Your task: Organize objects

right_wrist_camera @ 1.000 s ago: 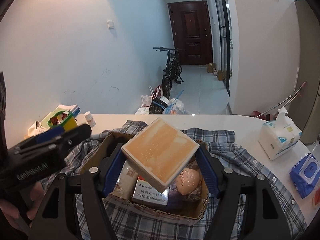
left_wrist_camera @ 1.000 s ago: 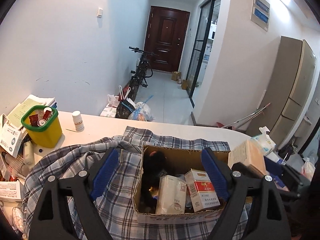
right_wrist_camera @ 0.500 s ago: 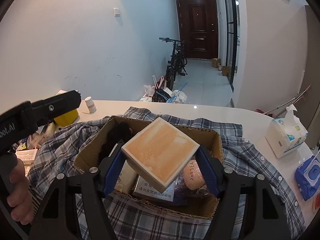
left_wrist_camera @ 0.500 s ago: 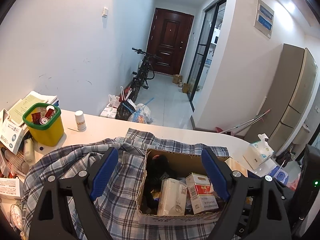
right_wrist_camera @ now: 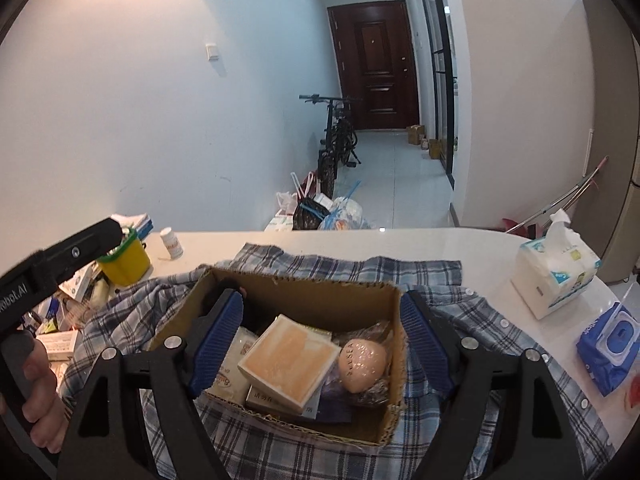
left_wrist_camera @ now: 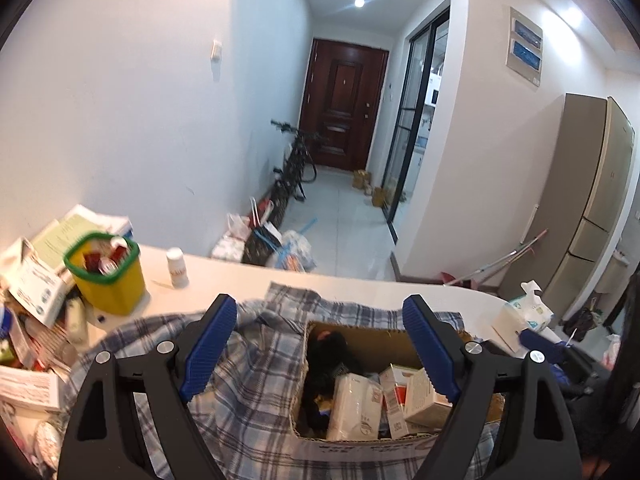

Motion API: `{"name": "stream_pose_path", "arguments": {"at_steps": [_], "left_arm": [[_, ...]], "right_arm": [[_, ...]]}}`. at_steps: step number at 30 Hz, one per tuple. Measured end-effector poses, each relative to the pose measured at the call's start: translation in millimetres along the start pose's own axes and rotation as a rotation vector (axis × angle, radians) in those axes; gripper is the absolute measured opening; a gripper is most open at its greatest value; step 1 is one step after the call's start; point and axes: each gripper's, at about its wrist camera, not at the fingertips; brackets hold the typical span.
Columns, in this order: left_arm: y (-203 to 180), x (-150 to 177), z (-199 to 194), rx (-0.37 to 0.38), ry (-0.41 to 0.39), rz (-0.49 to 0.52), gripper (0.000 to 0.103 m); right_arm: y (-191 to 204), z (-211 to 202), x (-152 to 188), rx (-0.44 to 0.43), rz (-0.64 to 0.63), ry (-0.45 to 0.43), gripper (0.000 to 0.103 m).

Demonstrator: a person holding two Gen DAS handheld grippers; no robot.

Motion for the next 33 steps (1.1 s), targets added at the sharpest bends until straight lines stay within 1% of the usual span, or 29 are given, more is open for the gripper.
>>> {"name": "stream_pose_path", "arguments": {"at_steps": [6,10,16,19,22,25,27,28,29,33], "left_arm": [[-2,-8,-31,0.012,-0.094,0.028,0.087],[0,-13,-50,0.058,-0.117,0.024,0.087],[1,-18,-82,0.084,-0.184,0.027,0.087],[3,-18,-99,0.093,-0.205,0.022,0.087],[8,-19,-117,0.111,-0.238,0.013,0.088],[15,-20,-132,0.118,-0.271,0.005,0.090],[21,-20,-141,0.121,-0.293,-0.009,0.098],[25,-20,-145,0.121,-0.308,-0.017,0.101],[28,-20,-150,0.119,-0.329,-0.025,0.103],[31,-20,-161,0.118,-0.364,-0.021,0.103]], "right_arm": [[7,-32,-15,0.015,-0.036,-0.093,0.080],[15,-59,-22,0.034,-0.070,-0.169,0.080],[26,-98,-29,0.024,-0.089,-0.271,0.080],[35,-114,-30,0.027,-0.115,-0.316,0.081],[44,-132,-30,0.038,-0.146,-0.374,0.090],[53,-146,-28,0.049,-0.181,-0.420,0.091],[59,-153,-27,0.064,-0.208,-0.441,0.096],[62,-156,-26,0.071,-0.214,-0.454,0.101],[65,-159,-26,0.080,-0.218,-0.469,0.103],[74,-166,-24,0.090,-0.235,-0.496,0.103]]}}
Point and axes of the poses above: each gripper's, at about its wrist camera, not at the fingertips, and z roughly the way its jaws point, y to its left, x to its underside, and after that the axes turned 13 degrees about -x, right-handed
